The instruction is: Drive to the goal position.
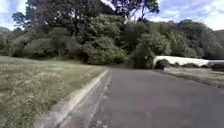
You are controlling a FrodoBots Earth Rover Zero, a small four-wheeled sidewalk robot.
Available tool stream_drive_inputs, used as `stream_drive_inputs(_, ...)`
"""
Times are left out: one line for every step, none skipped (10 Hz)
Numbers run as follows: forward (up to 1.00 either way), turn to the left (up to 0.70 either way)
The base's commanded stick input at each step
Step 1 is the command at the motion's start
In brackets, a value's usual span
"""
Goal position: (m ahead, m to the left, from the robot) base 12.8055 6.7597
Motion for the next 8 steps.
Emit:
stream_drive_inputs(0.68,-0.06)
stream_drive_inputs(0.69,-0.03)
stream_drive_inputs(0.70,0.00)
stream_drive_inputs(0.64,0.00)
stream_drive_inputs(0.62,0.00)
stream_drive_inputs(0.60,0.00)
stream_drive_inputs(0.61,0.00)
stream_drive_inputs(0.61,0.00)
